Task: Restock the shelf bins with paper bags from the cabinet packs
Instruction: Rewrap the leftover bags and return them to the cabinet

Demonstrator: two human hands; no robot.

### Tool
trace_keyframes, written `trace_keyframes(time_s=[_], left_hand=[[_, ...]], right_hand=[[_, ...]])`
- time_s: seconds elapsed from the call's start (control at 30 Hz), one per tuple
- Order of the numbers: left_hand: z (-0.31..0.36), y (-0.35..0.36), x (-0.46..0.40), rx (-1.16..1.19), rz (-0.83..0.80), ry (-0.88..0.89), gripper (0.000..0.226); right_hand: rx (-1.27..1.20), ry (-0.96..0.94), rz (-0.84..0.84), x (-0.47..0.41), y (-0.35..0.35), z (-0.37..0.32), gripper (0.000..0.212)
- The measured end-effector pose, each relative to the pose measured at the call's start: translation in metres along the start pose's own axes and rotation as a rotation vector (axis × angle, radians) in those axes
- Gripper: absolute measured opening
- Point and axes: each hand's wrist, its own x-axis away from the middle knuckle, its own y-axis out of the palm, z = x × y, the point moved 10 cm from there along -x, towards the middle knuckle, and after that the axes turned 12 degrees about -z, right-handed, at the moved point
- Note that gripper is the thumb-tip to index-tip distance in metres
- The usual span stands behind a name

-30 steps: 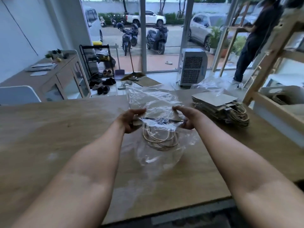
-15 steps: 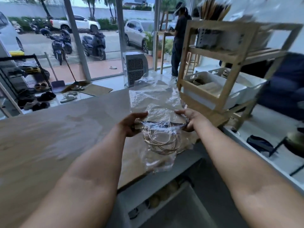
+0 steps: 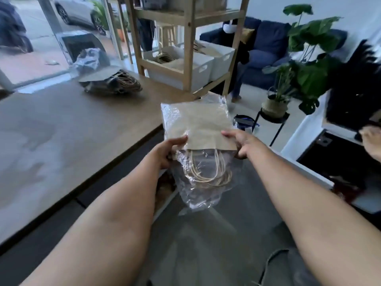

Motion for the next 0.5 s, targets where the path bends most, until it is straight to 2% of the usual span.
trace_keyframes(time_s=[0.2,0.37,0.5], left_hand=[[-0.076,0.008,0.008,0.009,0.053,-0.098,0.024],[-0.123,-0.013,0.021,-0.025,0.165,-0.178,0.023],[-0.149,-0.029,0.023,-0.049,0.167,-0.212,0.021]], right_hand=[[-0.054,0.013,0.000,0.009,-0.031,0.076,0.013],[-0.082,0.052,-0.012,-0.003,-0.028,0.129,0.013],[-0.099,0.096,-0.017,-0.021,-0.024,0.169,0.014]])
